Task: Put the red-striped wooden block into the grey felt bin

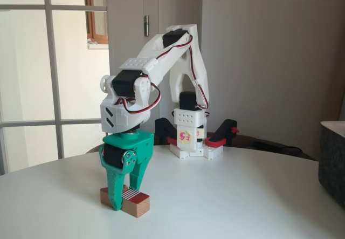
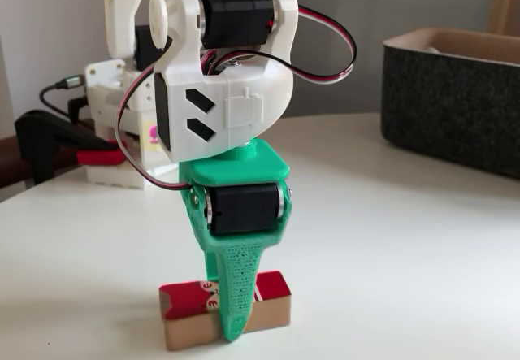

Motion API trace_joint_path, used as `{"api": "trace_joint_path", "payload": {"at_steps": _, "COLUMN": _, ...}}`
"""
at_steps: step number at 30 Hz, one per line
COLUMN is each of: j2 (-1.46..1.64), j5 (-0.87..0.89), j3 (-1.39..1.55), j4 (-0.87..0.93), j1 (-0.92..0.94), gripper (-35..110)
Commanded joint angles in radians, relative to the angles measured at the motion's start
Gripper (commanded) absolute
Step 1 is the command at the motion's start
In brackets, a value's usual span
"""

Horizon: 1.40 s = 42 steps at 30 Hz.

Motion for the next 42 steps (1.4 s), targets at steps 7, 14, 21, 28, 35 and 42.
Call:
{"api": "trace_joint_path", "payload": {"at_steps": 7, "j2": 0.089, "j5": 0.002, "j3": -0.026, "j4": 0.012, "j1": 0.011, "gripper": 4}}
{"api": "trace_joint_path", "payload": {"at_steps": 14, "j2": 0.219, "j5": -0.008, "j3": -0.026, "j4": 0.014, "j1": 0.011, "gripper": 3}}
{"api": "trace_joint_path", "payload": {"at_steps": 21, "j2": 0.357, "j5": -0.011, "j3": -0.026, "j4": 0.014, "j1": 0.003, "gripper": 4}}
{"api": "trace_joint_path", "payload": {"at_steps": 28, "j2": 0.520, "j5": -0.064, "j3": -0.026, "j4": 0.012, "j1": -0.080, "gripper": 7}}
{"api": "trace_joint_path", "payload": {"at_steps": 35, "j2": 0.673, "j5": -0.144, "j3": -0.031, "j4": 0.011, "j1": -0.267, "gripper": 8}}
{"api": "trace_joint_path", "payload": {"at_steps": 42, "j2": 0.752, "j5": -0.241, "j3": -0.075, "j4": 0.012, "j1": -0.525, "gripper": 8}}
